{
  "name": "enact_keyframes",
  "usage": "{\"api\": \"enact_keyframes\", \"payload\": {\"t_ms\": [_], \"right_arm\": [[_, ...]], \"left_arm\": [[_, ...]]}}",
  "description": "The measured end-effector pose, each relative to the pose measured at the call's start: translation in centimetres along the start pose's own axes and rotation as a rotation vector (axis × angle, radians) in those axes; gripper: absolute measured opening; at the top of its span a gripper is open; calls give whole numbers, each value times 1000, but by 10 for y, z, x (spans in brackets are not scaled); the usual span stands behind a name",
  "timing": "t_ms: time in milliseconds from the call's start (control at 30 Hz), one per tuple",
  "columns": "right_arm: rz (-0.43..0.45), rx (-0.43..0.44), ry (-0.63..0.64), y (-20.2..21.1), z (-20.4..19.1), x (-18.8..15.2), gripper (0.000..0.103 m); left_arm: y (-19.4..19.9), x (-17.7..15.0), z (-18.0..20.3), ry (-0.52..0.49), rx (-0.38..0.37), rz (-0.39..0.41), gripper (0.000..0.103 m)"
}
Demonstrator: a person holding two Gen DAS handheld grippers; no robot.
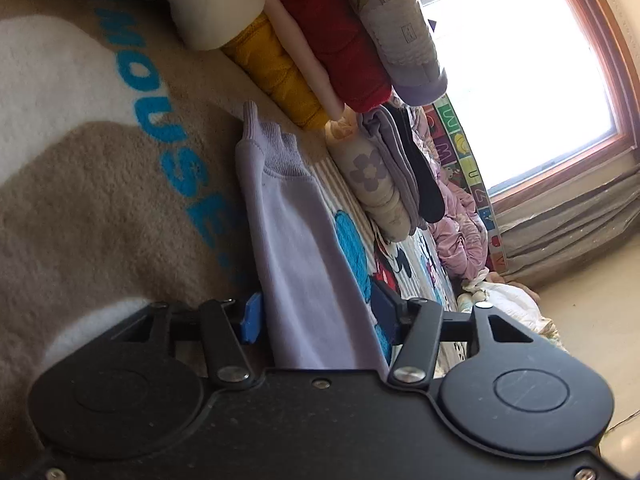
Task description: Fold clothes
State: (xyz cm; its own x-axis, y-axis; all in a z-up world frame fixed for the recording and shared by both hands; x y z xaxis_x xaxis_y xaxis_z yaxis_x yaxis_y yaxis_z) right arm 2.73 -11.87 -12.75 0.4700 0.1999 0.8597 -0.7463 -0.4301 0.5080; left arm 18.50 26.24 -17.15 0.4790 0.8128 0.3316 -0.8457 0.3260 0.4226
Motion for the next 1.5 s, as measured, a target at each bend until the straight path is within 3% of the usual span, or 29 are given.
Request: {"api": "enact_keyframes", "payload": {"t_ms": [167, 300, 367, 433, 833, 1067, 1333, 1500], "right_arm": [[-6, -7, -61, -4, 11, 2, 64], [-14, -7, -96, -8, 17, 4, 64], [-17, -7, -111, -8, 20, 5, 64], [-18, -9, -133, -8, 24, 6, 64], [-24, 38, -292, -13, 45, 16, 65], [-37, 74, -312, -14, 44, 17, 67], [-18, 79, -396, -8, 59, 18, 67], [-5, 82, -452, -6, 70, 19, 68]], "left_arm": [[-15, 9, 3, 4, 16, 2, 44], [-23, 8, 14, -52, 80, 5, 35], [-23, 7, 19, -74, 109, 7, 27], [-25, 5, 23, -94, 125, 4, 9], [-34, -16, 70, -298, 155, 16, 7], [-45, -34, 96, -413, 160, 12, 7], [-56, -60, 124, -546, 124, -4, 7], [-61, -90, 149, -704, 98, -12, 7]]}}
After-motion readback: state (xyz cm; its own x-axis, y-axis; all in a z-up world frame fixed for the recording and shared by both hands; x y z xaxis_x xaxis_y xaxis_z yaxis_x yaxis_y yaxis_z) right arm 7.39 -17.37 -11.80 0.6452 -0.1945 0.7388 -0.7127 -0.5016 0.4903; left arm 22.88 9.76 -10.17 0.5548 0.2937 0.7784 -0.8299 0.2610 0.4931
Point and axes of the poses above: each gripper's, at about its wrist camera, not at the fingertips, and y roughly against the way its jaws point, z to its right, x to its top, the point moved 3 cm from there along -y, roughly the way its jaws point, and after that the axes turned 6 degrees about -z, right-handed, at the moved point
